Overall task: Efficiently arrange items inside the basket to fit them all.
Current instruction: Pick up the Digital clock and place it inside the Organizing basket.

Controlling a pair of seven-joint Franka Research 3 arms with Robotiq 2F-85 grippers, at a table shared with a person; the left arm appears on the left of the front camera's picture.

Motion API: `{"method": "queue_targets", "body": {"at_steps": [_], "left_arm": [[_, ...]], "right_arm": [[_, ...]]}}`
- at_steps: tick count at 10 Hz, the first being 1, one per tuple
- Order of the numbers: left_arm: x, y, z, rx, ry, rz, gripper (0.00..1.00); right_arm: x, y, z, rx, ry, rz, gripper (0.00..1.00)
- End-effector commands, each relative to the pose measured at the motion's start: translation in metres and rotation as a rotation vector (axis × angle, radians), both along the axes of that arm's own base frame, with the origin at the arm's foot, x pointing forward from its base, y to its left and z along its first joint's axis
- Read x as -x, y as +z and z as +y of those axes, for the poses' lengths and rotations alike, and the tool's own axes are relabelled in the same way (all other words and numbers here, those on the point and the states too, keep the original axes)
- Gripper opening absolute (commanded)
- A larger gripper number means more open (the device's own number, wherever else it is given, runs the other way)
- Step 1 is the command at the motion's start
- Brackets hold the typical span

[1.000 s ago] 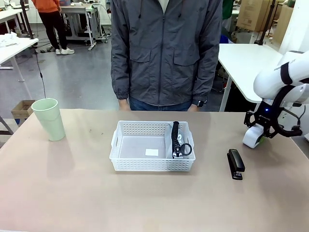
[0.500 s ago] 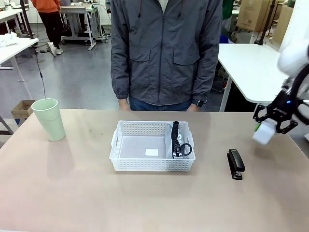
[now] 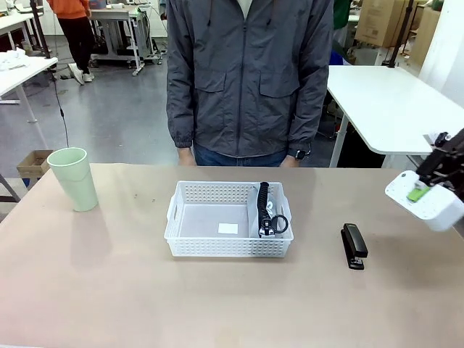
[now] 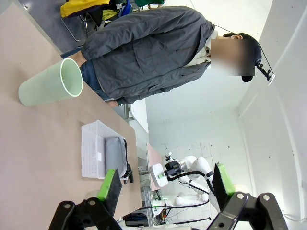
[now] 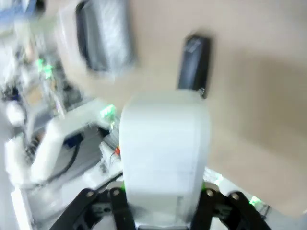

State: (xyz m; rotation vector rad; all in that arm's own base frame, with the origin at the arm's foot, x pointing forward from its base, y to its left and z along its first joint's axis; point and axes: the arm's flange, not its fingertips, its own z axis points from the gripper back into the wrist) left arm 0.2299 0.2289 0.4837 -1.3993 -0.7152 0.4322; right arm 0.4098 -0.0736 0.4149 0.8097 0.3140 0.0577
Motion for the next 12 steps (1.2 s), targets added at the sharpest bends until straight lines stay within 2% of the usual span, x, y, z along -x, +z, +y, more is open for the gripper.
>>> {"method": "queue_targets", "body": {"at_steps": [1,2,3,8,9,10,11,12], "left_arm": [[0.000,0.002,0.000,0.004,-0.001,-0.025,1.00],[0.000,0.002,0.000,0.004,-0.001,-0.025,1.00],[0.000,0.002,0.000,0.004,-0.001,-0.025,1.00],[0.000,0.002,0.000,0.004,-0.001,-0.025,1.00],[0.000,0.002,0.000,0.004,-0.001,-0.025,1.00],[0.000,0.002,0.000,0.004,-0.001,-0.025,1.00],[0.000,0.002,0.000,0.004,-0.001,-0.025,1.00],[0.000,0.002,0.000,0.004,-0.001,-0.025,1.00]], "right_arm": [[-0.005,-0.003,-0.015,-0.093,0.214,-0.078,0.00],[-0.004,-0.005,-0.012,0.014,0.196,-0.159,0.00],[0.005,-0.004,-0.005,-0.075,0.097,-0.040,0.00],[0.005,-0.004,-0.005,-0.075,0.097,-0.040,0.00],[0.004,-0.008,-0.010,-0.059,0.128,-0.051,0.52],[-0.002,-0.001,0.005,0.010,0.151,-0.119,0.52],[-0.018,0.012,0.032,0.112,0.215,-0.220,0.52],[-0.035,0.022,0.056,0.171,0.281,-0.271,0.52]]}}
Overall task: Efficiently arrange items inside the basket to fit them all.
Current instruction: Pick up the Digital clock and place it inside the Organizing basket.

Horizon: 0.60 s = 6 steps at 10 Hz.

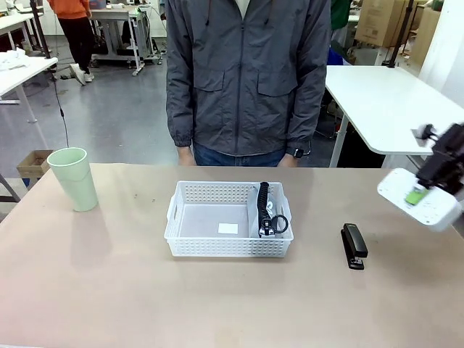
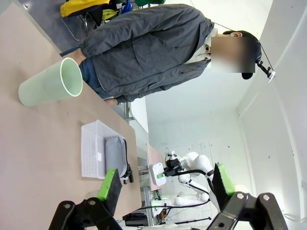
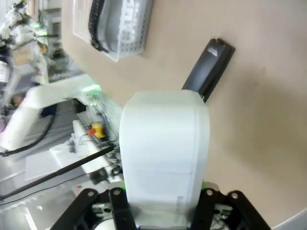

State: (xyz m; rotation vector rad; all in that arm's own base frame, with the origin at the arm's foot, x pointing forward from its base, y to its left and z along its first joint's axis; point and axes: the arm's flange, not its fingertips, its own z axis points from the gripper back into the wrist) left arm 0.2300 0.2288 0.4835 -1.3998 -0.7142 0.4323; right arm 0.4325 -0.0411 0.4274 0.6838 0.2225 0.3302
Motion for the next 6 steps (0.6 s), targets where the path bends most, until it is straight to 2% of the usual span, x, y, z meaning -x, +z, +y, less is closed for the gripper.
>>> {"method": "queue_targets", "body": {"at_steps": [1,3,4,6], "left_arm": [[0.000,0.002,0.000,0.004,0.000,-0.025,1.00],[0.000,0.002,0.000,0.004,0.000,-0.025,1.00],[0.000,0.002,0.000,0.004,0.000,-0.025,1.00],[0.000,0.002,0.000,0.004,0.000,-0.025,1.00]], "right_arm": [[-0.026,0.019,0.049,0.106,0.116,-0.124,0.52],[-0.049,0.033,0.125,0.144,0.242,-0.093,0.52],[-0.055,0.037,0.163,0.185,0.277,-0.112,0.52],[-0.068,0.052,0.238,0.306,0.371,-0.290,0.52]]}}
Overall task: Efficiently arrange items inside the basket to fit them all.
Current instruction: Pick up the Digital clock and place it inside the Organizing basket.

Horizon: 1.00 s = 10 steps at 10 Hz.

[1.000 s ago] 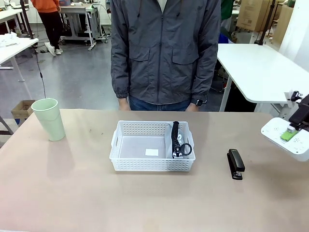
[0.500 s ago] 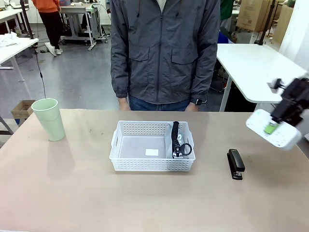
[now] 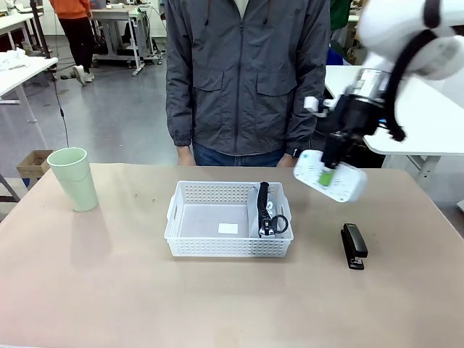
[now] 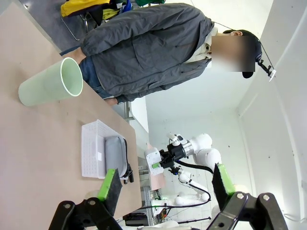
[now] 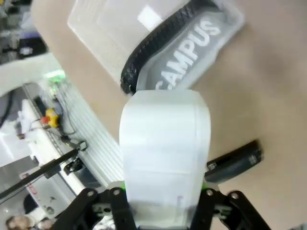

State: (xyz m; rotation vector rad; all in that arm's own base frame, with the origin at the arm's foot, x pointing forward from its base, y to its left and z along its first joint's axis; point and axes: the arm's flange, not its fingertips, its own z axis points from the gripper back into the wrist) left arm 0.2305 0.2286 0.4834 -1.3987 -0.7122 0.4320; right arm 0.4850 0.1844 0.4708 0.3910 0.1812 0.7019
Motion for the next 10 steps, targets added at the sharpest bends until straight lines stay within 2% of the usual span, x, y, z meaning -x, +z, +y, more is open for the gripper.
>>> {"method": "queue_targets", "body": {"at_steps": [1,4,5,7,8,10], "left_arm": [[0.001,0.002,0.001,0.005,0.001,-0.027,1.00],[0.001,0.002,0.001,0.005,0.001,-0.027,1.00],[0.001,0.002,0.001,0.005,0.001,-0.027,1.00],[0.001,0.002,0.001,0.005,0.001,-0.027,1.00],[0.001,0.002,0.001,0.005,0.001,-0.027,1.00],[0.001,0.002,0.001,0.005,0.001,-0.027,1.00]], "right_arm": [[-0.018,0.017,0.056,0.095,0.078,-0.147,0.52],[-0.017,0.002,0.156,0.141,0.105,-0.164,0.52],[-0.010,-0.006,0.181,0.102,0.087,-0.212,0.52],[0.006,-0.031,0.213,0.054,0.066,-0.262,0.52],[0.014,-0.045,0.223,0.058,0.084,-0.333,0.52],[0.024,-0.078,0.235,0.086,0.121,-0.333,0.52]]}}
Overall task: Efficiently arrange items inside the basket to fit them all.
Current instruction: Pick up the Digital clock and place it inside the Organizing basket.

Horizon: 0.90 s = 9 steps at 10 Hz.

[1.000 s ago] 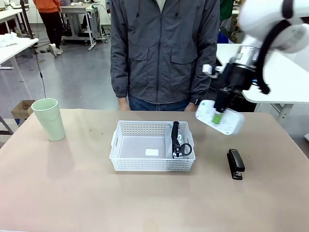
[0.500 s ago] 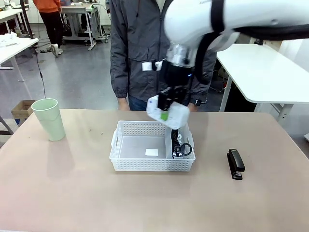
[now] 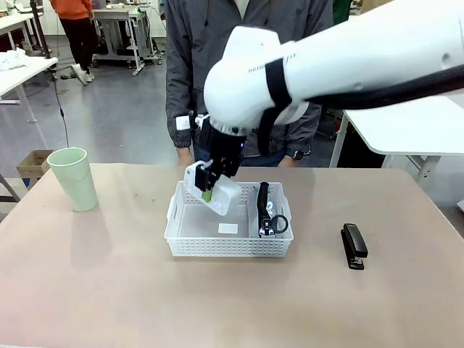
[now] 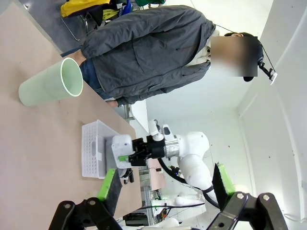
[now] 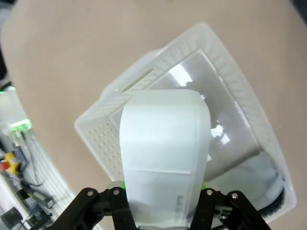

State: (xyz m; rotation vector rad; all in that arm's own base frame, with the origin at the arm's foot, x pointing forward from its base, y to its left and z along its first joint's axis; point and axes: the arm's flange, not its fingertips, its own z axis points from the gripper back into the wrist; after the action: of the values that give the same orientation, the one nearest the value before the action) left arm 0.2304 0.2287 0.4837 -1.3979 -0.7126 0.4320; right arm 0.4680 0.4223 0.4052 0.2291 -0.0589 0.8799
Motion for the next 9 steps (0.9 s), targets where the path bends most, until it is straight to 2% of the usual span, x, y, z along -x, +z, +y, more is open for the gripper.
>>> {"method": "queue_targets", "body": {"at_steps": [1,5,8,9], "left_arm": [[0.001,0.002,0.000,0.006,0.000,-0.027,1.00],[0.001,0.002,0.000,0.006,0.000,-0.027,1.00],[0.001,0.002,0.000,0.006,0.000,-0.027,1.00],[0.001,0.002,0.000,0.006,0.000,-0.027,1.00]], "right_arm": [[0.006,-0.028,0.000,0.076,-0.033,-0.042,0.52],[0.002,-0.069,-0.001,0.150,0.039,0.029,0.52],[-0.002,-0.071,-0.008,0.129,0.059,0.026,0.52],[0.004,-0.084,-0.005,0.137,0.039,0.053,0.52]]}}
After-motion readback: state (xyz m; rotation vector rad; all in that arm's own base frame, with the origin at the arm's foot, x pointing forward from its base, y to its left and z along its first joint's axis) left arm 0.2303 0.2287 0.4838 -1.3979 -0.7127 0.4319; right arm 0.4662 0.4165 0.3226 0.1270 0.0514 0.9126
